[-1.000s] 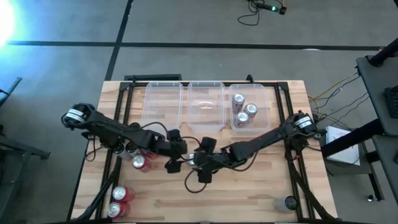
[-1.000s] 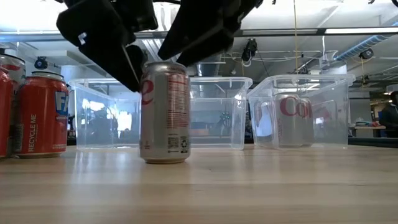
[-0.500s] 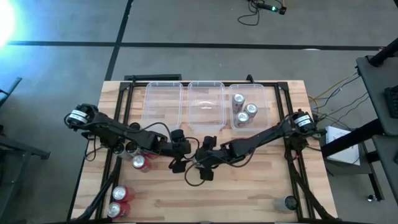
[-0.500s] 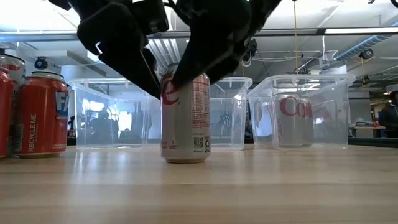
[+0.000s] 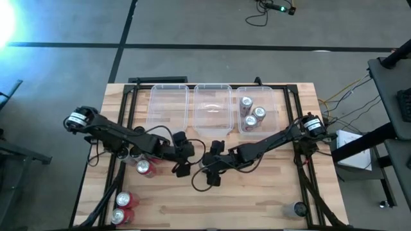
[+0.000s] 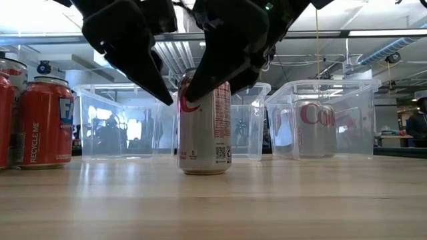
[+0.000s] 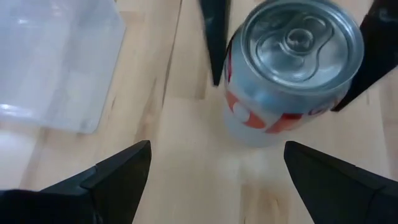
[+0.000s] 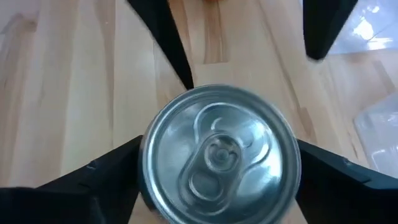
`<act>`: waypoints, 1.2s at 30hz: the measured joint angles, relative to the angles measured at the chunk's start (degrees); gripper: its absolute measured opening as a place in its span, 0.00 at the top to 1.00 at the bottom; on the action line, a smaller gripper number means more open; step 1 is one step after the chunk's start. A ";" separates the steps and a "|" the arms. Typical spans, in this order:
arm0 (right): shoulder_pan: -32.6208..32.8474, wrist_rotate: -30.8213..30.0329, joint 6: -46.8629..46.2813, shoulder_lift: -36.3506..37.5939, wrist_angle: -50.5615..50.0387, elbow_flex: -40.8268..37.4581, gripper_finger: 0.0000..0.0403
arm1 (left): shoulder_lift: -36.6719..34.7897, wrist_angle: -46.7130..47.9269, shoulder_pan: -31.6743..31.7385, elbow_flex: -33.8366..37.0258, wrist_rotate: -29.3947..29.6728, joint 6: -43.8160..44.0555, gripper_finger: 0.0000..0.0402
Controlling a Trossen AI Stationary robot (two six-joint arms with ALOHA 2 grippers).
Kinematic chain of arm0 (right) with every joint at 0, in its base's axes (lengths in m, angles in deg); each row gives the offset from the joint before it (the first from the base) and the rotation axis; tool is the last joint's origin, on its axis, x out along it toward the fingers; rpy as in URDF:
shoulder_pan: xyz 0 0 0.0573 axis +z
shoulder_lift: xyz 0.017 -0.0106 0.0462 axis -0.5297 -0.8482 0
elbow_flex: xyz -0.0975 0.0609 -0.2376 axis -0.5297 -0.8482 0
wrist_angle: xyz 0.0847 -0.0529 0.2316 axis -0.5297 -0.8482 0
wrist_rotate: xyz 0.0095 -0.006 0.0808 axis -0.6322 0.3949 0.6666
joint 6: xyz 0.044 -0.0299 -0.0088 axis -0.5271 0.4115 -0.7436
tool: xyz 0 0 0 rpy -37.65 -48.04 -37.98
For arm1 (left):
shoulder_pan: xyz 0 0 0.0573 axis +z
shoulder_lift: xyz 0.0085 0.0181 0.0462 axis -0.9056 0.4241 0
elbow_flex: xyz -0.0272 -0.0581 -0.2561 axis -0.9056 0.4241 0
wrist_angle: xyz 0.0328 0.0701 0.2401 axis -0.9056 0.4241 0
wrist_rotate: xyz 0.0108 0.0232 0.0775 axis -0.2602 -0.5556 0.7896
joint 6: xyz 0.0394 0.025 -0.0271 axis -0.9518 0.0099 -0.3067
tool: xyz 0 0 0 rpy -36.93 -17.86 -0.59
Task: Sort soda cans
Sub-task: Put the red-silver soda can into the right transparent bin
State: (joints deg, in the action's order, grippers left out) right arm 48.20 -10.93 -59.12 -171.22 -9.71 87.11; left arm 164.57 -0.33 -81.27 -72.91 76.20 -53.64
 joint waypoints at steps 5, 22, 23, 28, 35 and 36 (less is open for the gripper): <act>0.02 -0.03 -1.00 0.00 -0.35 0.14 0.26 | -2.95 3.74 -0.09 -0.02 3.53 1.03 0.13; 4.57 -19.20 -4.67 25.98 -27.20 2.62 0.26 | -20.64 -15.81 -3.82 16.14 11.93 9.28 0.12; 4.42 -21.61 -5.93 28.04 -30.22 2.59 0.26 | -20.64 -17.80 -4.06 16.56 11.92 8.87 0.12; 1.33 -29.93 -16.15 35.83 -47.05 1.84 0.26 | -19.37 -23.82 -4.47 16.64 11.95 6.38 0.12; -3.75 -30.20 -25.89 41.52 -57.69 -3.47 0.26 | -15.70 -24.46 -5.32 13.82 11.90 4.48 0.12; -4.36 -29.56 -26.53 42.19 -57.10 -4.72 0.26 | -15.16 -24.22 -5.43 13.58 11.90 4.36 0.12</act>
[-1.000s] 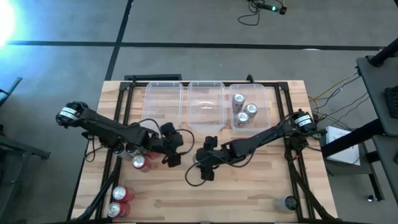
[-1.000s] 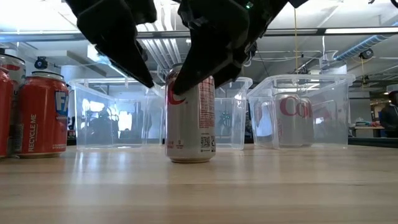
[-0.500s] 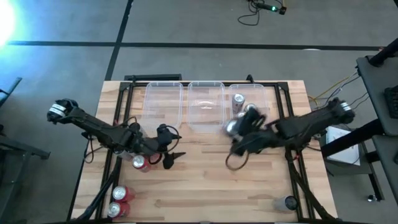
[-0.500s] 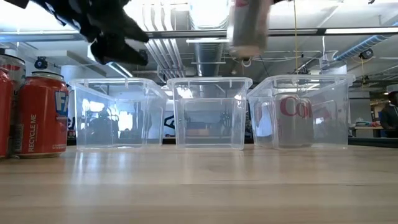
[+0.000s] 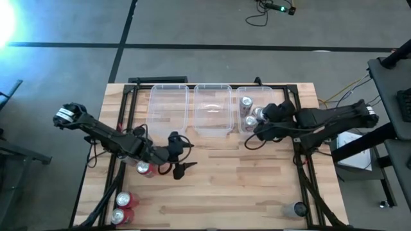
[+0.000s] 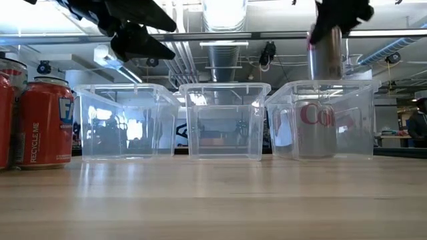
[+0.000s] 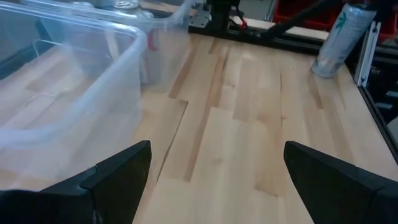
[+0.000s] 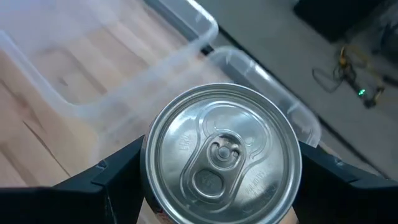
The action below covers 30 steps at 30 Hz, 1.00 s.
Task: Sort soda cans
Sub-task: Put the red-silver soda can into the right transparent bin
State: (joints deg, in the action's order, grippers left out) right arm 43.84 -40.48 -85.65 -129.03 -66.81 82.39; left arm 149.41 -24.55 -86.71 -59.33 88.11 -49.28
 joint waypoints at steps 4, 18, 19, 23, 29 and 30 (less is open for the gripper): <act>-2.09 2.56 -3.29 1.82 1.72 -5.26 0.26 | 1.45 0.01 -0.44 -0.77 -0.06 -0.08 0.12; -6.07 9.18 -12.15 2.51 13.01 -19.15 0.26 | -0.06 -0.11 -0.68 -0.85 0.50 0.16 0.12; -6.40 9.20 -12.45 2.05 13.43 -19.54 0.26 | -0.06 -0.10 -0.68 -0.85 0.50 0.20 0.12; -7.87 9.20 -13.56 0.68 14.06 -20.11 0.25 | -0.06 -0.04 -0.72 -0.85 0.50 0.33 0.12; -9.86 9.67 -13.94 0.14 17.08 -21.60 0.25 | -0.06 0.81 -0.79 -0.85 0.50 0.35 0.12; -10.20 9.88 -14.27 0.14 17.50 -21.80 0.25 | -0.06 0.98 -0.83 -0.85 0.50 0.35 0.12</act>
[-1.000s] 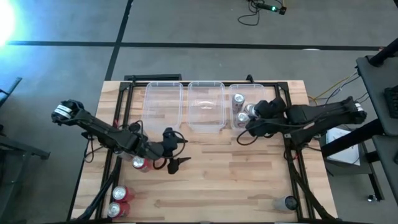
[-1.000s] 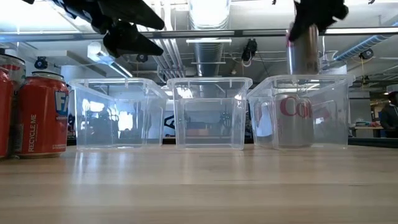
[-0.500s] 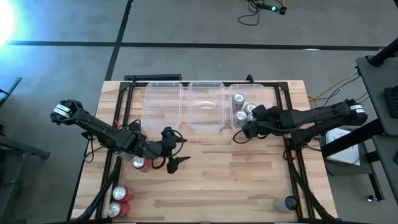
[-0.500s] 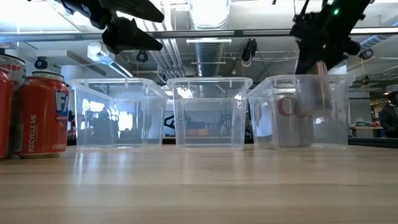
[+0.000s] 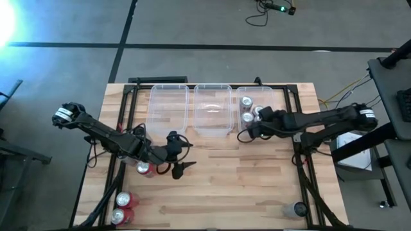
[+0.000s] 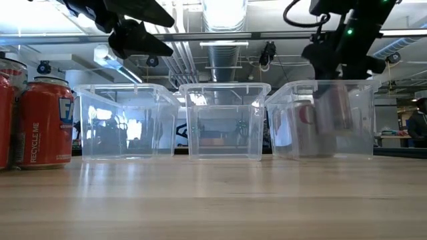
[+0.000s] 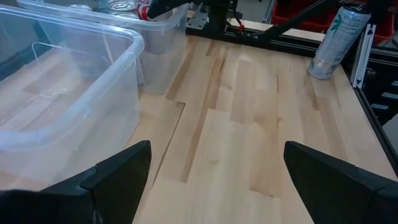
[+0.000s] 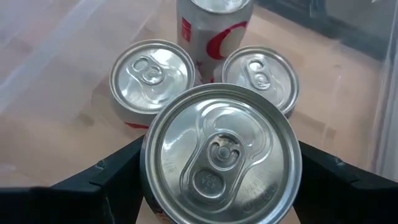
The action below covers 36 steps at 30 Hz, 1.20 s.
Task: Sort soda cans
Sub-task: Put the red-silver soda can into the right transparent bin, then put the white-pink soda can into the middle transparent bin
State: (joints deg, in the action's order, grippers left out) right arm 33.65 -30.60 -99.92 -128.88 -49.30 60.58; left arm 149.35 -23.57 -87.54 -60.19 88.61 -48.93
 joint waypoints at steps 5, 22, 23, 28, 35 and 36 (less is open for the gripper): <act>-1.49 0.32 -0.80 -0.92 1.00 -0.61 0.24 | 0.00 0.09 -0.22 0.00 0.00 0.00 0.12; -3.20 0.10 -4.62 -3.69 2.61 -0.58 0.17 | -0.02 1.74 -1.63 0.04 -0.03 0.02 0.12; -3.20 -0.07 -4.59 -3.73 2.68 -0.58 0.17 | -0.02 1.84 -1.73 0.04 -0.04 0.02 0.12; -3.26 -0.18 -4.60 -3.74 2.53 -0.58 0.16 | -0.06 2.33 -2.41 0.04 -0.04 0.04 0.12; -3.20 0.37 -2.78 -3.48 2.18 -0.21 0.19 | -2.79 7.21 -3.90 0.04 -0.20 1.11 0.12; -3.20 0.58 -2.26 -3.35 2.01 0.29 0.19 | -3.73 8.02 -4.17 0.04 -0.21 1.22 0.12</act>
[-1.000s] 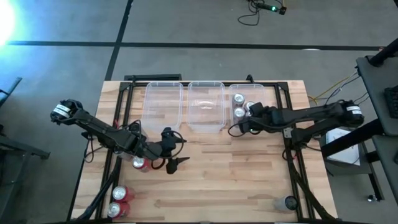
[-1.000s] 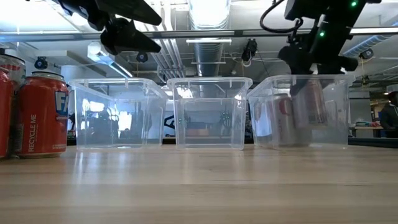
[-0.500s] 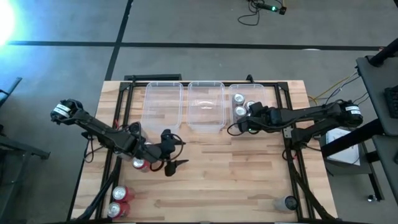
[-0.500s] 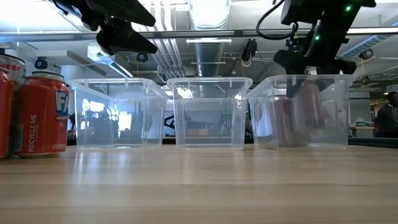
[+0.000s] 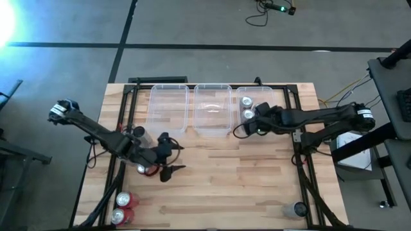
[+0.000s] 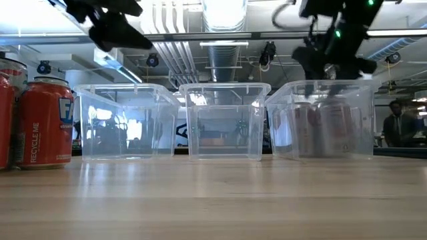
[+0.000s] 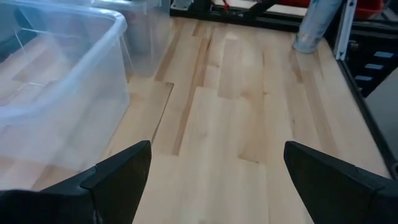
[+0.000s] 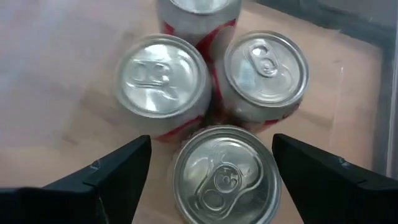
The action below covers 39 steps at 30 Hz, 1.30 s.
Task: Sort soda cans
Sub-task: Put the white-pink soda can into the middle transparent bin
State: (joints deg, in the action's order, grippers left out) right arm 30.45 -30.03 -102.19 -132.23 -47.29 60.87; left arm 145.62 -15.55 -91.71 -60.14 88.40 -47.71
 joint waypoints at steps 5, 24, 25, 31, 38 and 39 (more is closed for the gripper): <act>0.36 -0.26 6.04 0.21 -0.30 6.53 0.18 | -6.42 7.42 -0.71 -0.47 -0.01 1.69 0.12; 12.09 -9.58 17.35 -7.75 2.02 21.29 0.16 | -10.34 80.04 -0.77 -22.61 -12.84 20.99 0.12; 12.81 -9.57 17.29 -8.63 2.13 21.28 0.15 | -10.89 80.06 -0.84 -22.29 -13.68 20.18 0.12; 17.13 -9.54 17.13 -12.58 4.76 21.72 0.13 | -13.80 79.98 -1.30 -19.91 -16.31 16.96 0.12; 20.45 -9.56 17.15 -16.05 5.16 25.36 0.13 | -15.20 79.98 -1.30 -16.33 -21.54 17.84 0.12; 20.56 -9.59 17.20 -16.51 5.23 25.98 0.13 | -15.22 79.87 -1.30 -15.96 -21.62 17.75 0.12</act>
State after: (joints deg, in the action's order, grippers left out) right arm 51.00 -39.61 -84.99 -148.74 -42.06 86.85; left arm 130.40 64.32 -93.00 -76.10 66.77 -29.96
